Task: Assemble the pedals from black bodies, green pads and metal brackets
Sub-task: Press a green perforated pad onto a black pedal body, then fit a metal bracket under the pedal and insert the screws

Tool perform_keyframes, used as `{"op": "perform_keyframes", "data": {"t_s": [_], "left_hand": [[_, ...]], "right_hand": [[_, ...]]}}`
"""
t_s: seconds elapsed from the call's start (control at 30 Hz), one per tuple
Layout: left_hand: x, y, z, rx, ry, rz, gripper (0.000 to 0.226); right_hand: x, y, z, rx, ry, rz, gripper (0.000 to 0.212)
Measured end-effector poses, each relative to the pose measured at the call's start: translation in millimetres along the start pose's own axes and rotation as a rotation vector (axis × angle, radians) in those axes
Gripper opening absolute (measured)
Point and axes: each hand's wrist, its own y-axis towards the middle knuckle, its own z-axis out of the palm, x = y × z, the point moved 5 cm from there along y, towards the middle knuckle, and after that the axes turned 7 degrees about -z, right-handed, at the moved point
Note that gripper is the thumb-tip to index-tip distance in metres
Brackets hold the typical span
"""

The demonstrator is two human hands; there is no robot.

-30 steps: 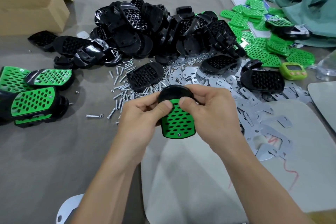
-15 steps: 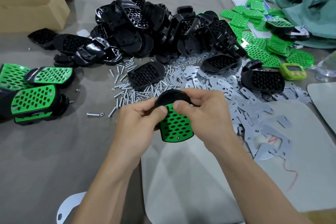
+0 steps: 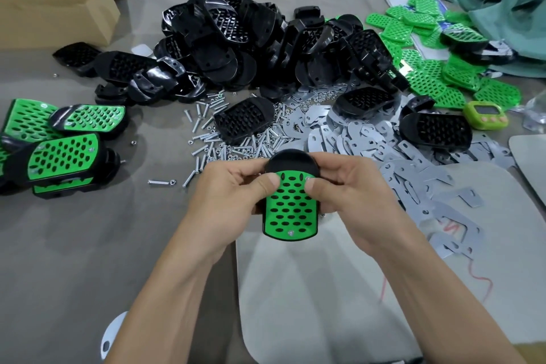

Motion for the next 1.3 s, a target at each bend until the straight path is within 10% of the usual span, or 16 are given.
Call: {"op": "perform_keyframes", "data": {"t_s": [0.13, 0.33, 0.8, 0.93, 1.3], "left_hand": [[-3, -2, 0, 0.168, 0.005, -0.032, 0.036], [0, 0, 4, -0.097, 0.104, -0.024, 0.043], [-28, -24, 5, 0.169, -0.016, 0.07, 0.05], [-28, -26, 10, 0.1, 0.031, 0.097, 0.057], [-17, -65, 17, -0.467, 0.583, 0.921, 0.035]], "right_hand": [[-2, -1, -1, -0.023, 0.055, 0.008, 0.035], [-6, 7, -2, 0.052, -0.022, -0.018, 0.04], [7, -2, -10, 0.181, 0.184, -0.066, 0.062], [18, -3, -11, 0.029, -0.151, -0.152, 0.052], [22, -39, 3, -0.289, -0.469, -0.563, 0.053]]}}
